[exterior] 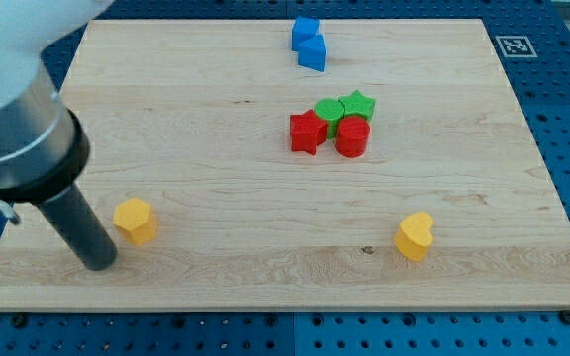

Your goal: Move the yellow hexagon to the left side of the yellow heart

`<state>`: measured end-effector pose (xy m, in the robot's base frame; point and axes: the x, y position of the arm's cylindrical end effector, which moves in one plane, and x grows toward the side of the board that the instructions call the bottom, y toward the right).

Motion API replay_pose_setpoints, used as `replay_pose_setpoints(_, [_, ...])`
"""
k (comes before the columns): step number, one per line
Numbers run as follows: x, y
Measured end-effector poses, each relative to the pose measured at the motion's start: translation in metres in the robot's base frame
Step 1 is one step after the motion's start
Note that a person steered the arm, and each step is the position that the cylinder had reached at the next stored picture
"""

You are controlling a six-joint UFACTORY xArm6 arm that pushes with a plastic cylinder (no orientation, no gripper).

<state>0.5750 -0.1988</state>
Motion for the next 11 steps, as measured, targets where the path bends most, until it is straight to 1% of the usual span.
replay_pose_setpoints(1, [-0.031, -0.01])
replay_pose_setpoints(2, [-0.042, 0.011])
replay_pose_setpoints(4, [-0.024, 0.029])
replay_pose_setpoints(5, [-0.026, 0.062])
replay_pose_setpoints(11, [-0.022, 0.213])
